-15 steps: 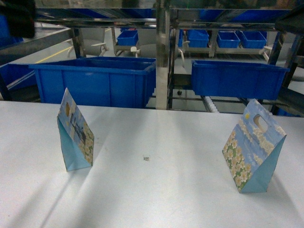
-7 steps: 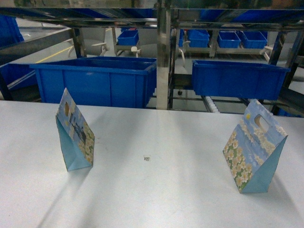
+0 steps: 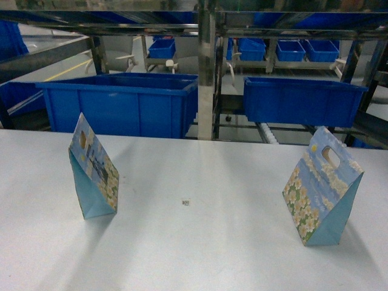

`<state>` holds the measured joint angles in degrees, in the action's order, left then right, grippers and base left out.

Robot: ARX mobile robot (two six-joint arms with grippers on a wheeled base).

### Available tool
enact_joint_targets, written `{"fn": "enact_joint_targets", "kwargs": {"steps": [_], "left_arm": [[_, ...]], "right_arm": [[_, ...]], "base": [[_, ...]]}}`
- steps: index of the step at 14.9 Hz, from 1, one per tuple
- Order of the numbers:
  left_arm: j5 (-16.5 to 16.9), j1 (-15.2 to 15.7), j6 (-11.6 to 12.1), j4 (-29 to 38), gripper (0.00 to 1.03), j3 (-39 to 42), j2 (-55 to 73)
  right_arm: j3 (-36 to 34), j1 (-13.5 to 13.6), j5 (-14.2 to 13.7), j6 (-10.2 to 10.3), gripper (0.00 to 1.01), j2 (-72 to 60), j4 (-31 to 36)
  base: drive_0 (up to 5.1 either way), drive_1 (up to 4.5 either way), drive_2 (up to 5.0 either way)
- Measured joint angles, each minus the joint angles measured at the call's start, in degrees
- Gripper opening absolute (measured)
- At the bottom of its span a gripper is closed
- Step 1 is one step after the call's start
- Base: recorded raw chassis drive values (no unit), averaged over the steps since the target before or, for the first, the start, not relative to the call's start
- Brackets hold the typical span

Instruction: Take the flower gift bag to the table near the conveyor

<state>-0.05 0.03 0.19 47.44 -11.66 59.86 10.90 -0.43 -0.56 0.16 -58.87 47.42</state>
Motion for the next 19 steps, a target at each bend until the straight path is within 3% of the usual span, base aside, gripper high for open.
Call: {"fn": "enact_joint_targets", "kwargs": {"steps": [6, 9, 10, 11, 19], "left_arm": [[0.02, -0.04, 0.00, -3.32, 0.02, 4.52, -8.20], [0.04, -0.04, 0.00, -8.37, 0.02, 7.54, -16.11], [0.04, -0.04, 0.00, -7.28, 0.02, 9.01, -17.55], [0.02, -0.04, 0.00, -7.32, 0.02, 10.51, -18.45], [0.04, -0.04, 0.00, -26.64, 0.02, 10.78, -39.06]], "right_arm": [[-4.50, 0.42, 0.59, -0.02, 0.02, 8.17, -3.78], [-7.39, 0.42, 0.57, -0.02, 0.02, 16.17, -8.74], [-9.16, 0.42, 0.57, -0.02, 0.02, 16.02, -5.53], [-10.10, 0.42, 0.57, -0.04, 0.02, 18.03, -9.20], [-10.14, 0.42, 0.57, -0.04, 0.02, 38.77, -27.21]], "base": [[0.0, 0.00, 0.0], [0.0, 0.00, 0.0], [0.0, 0.00, 0.0], [0.0, 0.00, 0.0], [0.0, 0.00, 0.0]]}}
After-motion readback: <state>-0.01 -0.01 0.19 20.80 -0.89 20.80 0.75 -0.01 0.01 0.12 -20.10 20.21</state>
